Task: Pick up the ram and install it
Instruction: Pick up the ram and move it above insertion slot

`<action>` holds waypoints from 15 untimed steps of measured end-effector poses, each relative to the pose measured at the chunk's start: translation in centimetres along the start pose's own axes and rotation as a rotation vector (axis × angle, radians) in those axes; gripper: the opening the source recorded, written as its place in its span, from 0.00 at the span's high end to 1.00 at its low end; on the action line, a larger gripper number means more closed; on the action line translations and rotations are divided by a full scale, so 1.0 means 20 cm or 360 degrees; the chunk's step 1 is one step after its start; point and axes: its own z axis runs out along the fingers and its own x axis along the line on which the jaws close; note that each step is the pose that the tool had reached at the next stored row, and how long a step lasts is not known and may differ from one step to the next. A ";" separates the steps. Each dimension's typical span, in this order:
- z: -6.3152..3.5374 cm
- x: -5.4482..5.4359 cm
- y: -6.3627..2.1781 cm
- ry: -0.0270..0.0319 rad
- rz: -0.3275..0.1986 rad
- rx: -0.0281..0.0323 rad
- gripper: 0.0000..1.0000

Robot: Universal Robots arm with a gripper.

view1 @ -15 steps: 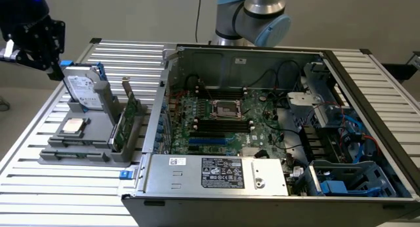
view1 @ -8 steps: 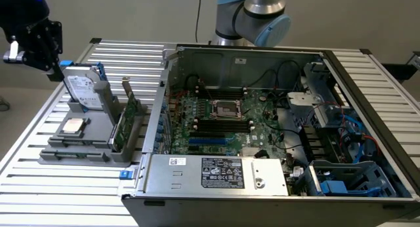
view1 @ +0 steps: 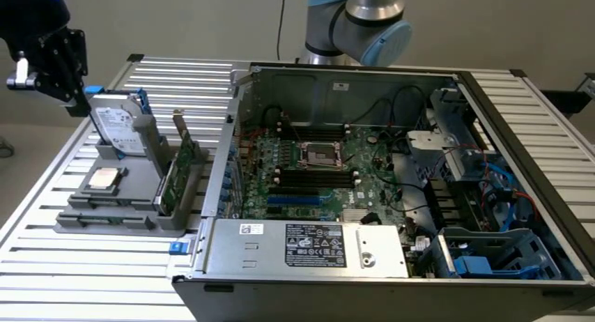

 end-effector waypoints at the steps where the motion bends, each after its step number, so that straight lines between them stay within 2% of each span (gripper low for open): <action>1: 0.000 0.00 0.000 0.00000 0.0000 0.00000 0.83; 2: 0.000 0.00 0.000 0.00000 0.0000 0.00000 0.83; 4: 0.005 0.00 0.000 -0.00002 0.0000 0.00003 0.70; 5: 0.011 0.01 0.001 0.00000 0.0000 -0.00001 0.70; 6: 0.018 0.01 0.002 0.00001 0.0000 -0.00002 0.64; 8: 0.036 0.04 0.004 -0.00001 0.0000 0.00000 0.64; 15: 0.099 0.18 0.011 -0.00020 0.0000 0.00001 0.64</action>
